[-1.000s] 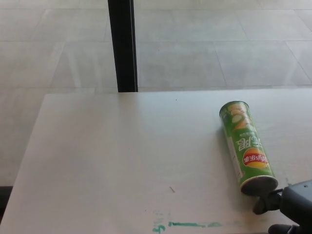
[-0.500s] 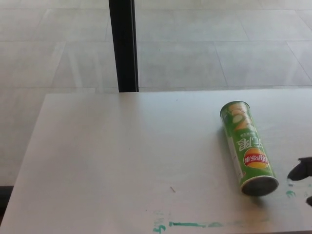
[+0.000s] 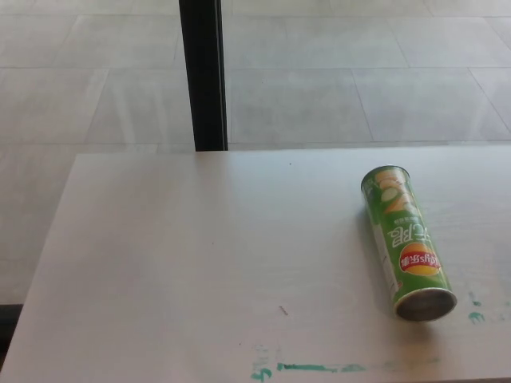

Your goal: Use the right hand as a fist to push the chips tray inside its container kept in the middle of the desk

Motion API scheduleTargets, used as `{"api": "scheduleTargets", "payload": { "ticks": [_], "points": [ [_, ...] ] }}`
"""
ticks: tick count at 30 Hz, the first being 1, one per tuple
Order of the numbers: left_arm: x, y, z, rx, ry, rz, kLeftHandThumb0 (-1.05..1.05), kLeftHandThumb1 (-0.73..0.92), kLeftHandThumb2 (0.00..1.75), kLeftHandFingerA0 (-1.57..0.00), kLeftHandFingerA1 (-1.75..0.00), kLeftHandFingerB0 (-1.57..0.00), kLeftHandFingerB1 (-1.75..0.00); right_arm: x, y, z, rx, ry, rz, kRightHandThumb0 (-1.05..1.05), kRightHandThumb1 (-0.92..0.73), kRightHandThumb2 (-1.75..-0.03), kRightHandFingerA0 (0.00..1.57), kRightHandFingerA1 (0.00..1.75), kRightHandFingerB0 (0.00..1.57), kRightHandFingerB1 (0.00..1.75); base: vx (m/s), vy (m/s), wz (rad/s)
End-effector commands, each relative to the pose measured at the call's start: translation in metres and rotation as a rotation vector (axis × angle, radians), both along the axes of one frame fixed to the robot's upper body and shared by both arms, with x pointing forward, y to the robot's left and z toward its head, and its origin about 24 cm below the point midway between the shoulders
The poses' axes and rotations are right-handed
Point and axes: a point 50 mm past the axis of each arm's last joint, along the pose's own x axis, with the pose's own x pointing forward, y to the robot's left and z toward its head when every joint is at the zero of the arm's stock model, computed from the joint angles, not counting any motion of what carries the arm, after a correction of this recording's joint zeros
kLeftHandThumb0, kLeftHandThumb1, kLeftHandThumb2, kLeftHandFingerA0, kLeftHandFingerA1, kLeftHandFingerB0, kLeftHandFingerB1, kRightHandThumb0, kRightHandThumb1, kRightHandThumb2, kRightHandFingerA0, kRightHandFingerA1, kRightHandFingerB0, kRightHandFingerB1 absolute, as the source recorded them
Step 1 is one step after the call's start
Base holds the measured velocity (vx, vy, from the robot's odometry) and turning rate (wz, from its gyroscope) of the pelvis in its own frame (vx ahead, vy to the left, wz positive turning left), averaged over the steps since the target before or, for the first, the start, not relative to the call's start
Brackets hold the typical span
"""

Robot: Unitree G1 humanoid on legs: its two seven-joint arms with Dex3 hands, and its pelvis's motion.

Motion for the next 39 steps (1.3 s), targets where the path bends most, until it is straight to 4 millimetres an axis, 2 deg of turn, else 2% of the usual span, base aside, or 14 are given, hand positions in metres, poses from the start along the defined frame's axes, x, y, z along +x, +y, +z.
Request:
{"api": "scheduleTargets", "payload": {
  "ticks": [1,9,11,14,16,18,20,24,26,31,33,34,37,39],
  "points": [
    [-0.001,0.003,0.004,0.02,-0.011,0.006,-0.69,0.88,0.66,-0.61,-0.72,-0.51,-0.51,-0.068,-0.098,-0.05,0.315,-0.413,-0.647,-0.5,-0.57,-0.91,0.89,0.69,0.61,0.61,0.0,0.0,0.0],
    [-0.002,0.003,0.003,0.02,-0.009,0.006,-0.68,0.89,0.66,-0.57,-0.73,-0.49,-0.52,-0.094,-0.115,-0.111,0.385,-0.406,-0.918,-0.5,-0.58,-0.94,0.88,0.72,0.63,0.64,0.0,0.0,0.0],
    [0.0,0.003,0.003,0.026,-0.004,-0.003,-0.69,0.89,0.66,-0.62,-0.74,-0.51,-0.52,-0.103,-0.115,-0.128,0.436,-0.367,-0.979,-0.45,-0.68,-0.6,0.89,0.6,0.67,0.5,0.0,0.0,0.0],
    [0.0,0.003,0.003,0.022,-0.008,0.004,-0.68,0.89,0.66,-0.59,-0.72,-0.5,-0.52,-0.11,-0.114,-0.141,0.438,-0.342,-1.044,-0.47,-0.54,-0.89,0.87,0.73,0.63,0.64,0.0,0.0,0.0],
    [0.001,0.003,0.004,0.029,0.007,0.001,-0.68,0.89,0.66,-0.62,-0.72,-0.52,-0.52,-0.119,-0.111,-0.156,0.499,-0.294,-1.063,-0.42,-0.66,-0.59,0.85,0.65,0.65,0.52,0.0,0.0,0.0],
    [0.001,0.003,0.003,0.024,-0.001,0.005,-0.68,0.89,0.66,-0.62,-0.72,-0.52,-0.53,-0.122,-0.11,-0.16,0.5,-0.261,-1.065,-0.49,-0.56,-0.94,0.85,0.78,0.63,0.65,0.0,0.0,0.0],
    [0.0,0.003,0.003,0.029,0.009,0.002,-0.68,0.89,0.66,-0.63,-0.72,-0.52,-0.52,-0.125,-0.108,-0.166,0.531,-0.258,-1.071,-0.44,-0.66,-0.6,0.85,0.67,0.68,0.52,0.0,0.0,0.0],
    [0.0,0.004,0.004,0.025,0.004,0.005,-0.68,0.88,0.66,-0.6,-0.74,-0.51,-0.53,-0.131,-0.103,-0.178,0.571,-0.234,-1.089,-0.42,-0.64,-0.59,0.9,0.67,0.72,0.54,0.0,0.0,0.0],
    [0.0,0.004,0.005,0.02,-0.005,0.01,-0.68,0.89,0.66,-0.59,-0.73,-0.5,-0.52,-0.13,-0.098,-0.187,0.593,-0.182,-1.093,-0.46,-0.54,-0.92,0.85,0.76,0.65,0.66,0.0,0.0,0.0],
    [0.005,0.005,0.007,0.015,-0.042,0.02,-0.69,0.88,0.66,-0.62,-0.75,-0.5,-0.53,-0.126,-0.092,-0.197,0.649,-0.156,-1.089,-0.44,-0.53,-0.93,0.82,0.78,0.54,0.63,0.0,0.0,0.0],
    [0.005,0.006,0.007,0.011,-0.04,0.032,-0.68,0.88,0.66,-0.61,-0.71,-0.5,-0.52,-0.125,-0.09,-0.199,0.664,-0.116,-1.061,-0.44,-0.69,-0.6,0.9,0.79,0.59,0.49,0.0,0.0,0.0],
    [0.005,0.006,0.007,0.01,-0.046,0.036,-0.68,0.88,0.66,-0.6,-0.71,-0.49,-0.52,-0.124,-0.09,-0.2,0.669,-0.119,-1.066,-0.45,-0.56,-0.93,0.82,0.78,0.53,0.62,0.0,0.0,0.0],
    [0.004,0.006,0.007,0.008,-0.055,0.033,-0.68,0.88,0.66,-0.59,-0.73,-0.49,-0.53,-0.121,-0.084,-0.206,0.765,-0.159,-1.054,-0.44,-0.69,-0.6,0.82,0.69,0.55,0.47,0.0,0.0,0.0],
    [0.004,0.006,0.007,0.011,-0.047,0.025,-0.68,0.88,0.66,-0.61,-0.73,-0.49,-0.53,-0.119,-0.081,-0.21,0.77,-0.155,-1.056,-0.49,-0.58,-0.93,0.82,0.8,0.54,0.62,0.0,0.0,0.0]
  ]
}}
